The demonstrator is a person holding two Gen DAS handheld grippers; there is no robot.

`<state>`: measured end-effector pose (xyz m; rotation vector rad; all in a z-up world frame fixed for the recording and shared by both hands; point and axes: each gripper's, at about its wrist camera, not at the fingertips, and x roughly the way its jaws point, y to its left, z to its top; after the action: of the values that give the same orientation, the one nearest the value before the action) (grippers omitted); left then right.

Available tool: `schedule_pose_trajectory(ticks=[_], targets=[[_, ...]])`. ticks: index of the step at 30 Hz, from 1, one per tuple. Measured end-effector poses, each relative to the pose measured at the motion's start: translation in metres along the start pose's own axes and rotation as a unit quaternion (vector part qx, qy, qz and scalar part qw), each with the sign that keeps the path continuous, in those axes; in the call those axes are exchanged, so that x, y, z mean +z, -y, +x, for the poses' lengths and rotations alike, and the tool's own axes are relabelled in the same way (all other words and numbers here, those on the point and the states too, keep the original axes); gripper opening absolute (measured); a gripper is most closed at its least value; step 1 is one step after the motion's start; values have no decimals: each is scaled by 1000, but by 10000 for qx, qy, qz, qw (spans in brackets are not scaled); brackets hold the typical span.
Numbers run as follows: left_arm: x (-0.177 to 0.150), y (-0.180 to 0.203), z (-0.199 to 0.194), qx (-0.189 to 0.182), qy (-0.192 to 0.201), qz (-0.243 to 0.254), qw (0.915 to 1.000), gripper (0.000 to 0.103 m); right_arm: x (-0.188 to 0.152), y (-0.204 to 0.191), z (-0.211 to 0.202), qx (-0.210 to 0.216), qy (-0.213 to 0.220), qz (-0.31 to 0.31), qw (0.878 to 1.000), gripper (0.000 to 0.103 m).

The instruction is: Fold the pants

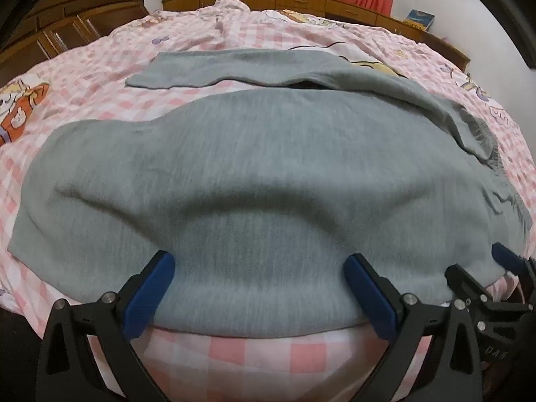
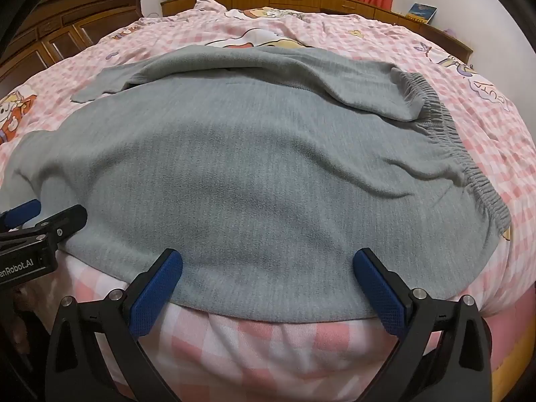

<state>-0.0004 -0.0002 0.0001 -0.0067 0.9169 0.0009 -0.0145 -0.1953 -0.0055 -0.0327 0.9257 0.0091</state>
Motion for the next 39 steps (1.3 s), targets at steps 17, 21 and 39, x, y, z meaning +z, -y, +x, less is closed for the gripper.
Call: schedule_pose_trajectory(ticks=[17,21,39], targets=[[-2,-2,2,-25,-70,-103,9999,103,-2,0,-2,23,67,30,10000,103],[-3,0,1,3,-93,-39,9999,103,0,0,-1,47,-1,-4,10000,103],[0,4,2,69,-136,7,9999,103,-2,-1,0,54,-10,-88,9999,103]])
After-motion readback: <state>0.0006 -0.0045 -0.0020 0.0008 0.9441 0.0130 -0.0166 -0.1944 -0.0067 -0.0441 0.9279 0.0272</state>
